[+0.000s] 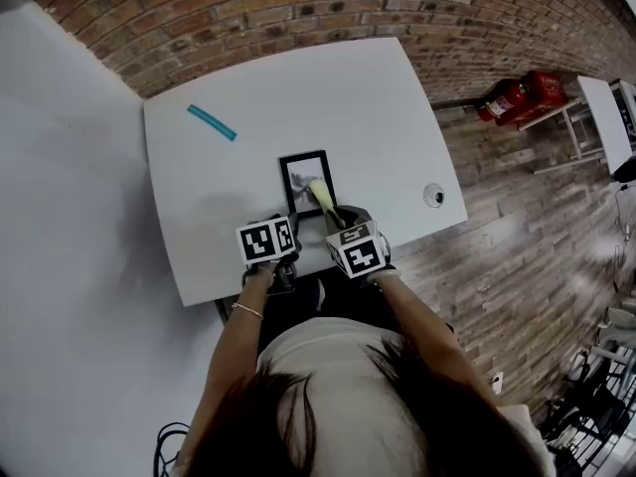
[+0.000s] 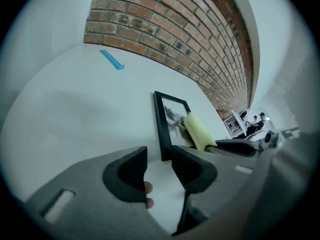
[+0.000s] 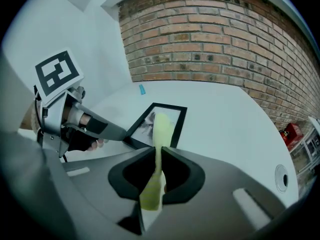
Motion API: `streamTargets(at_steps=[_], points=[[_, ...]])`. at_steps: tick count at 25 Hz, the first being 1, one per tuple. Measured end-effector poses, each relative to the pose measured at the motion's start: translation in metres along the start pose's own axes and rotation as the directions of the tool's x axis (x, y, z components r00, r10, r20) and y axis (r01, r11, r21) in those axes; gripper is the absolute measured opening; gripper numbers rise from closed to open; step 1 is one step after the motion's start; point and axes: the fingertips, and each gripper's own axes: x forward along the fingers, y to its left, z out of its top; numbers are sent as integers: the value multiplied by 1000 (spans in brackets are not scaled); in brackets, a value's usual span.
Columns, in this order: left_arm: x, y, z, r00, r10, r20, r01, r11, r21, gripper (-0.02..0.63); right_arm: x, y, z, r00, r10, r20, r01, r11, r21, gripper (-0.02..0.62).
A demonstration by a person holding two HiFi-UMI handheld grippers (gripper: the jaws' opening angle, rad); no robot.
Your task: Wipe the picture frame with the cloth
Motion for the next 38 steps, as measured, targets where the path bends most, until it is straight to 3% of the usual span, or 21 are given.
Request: streamTargets(at_steps=[26,38], points=[[0,2,3,1000,-25,6,26,999,-36,141,23,59,22,984,177,-36,-180,969,-167,37],[1,2,2,999,-35,4,35,999,-32,140,28,60,25,977,202,-61,-211,953,-218,37]])
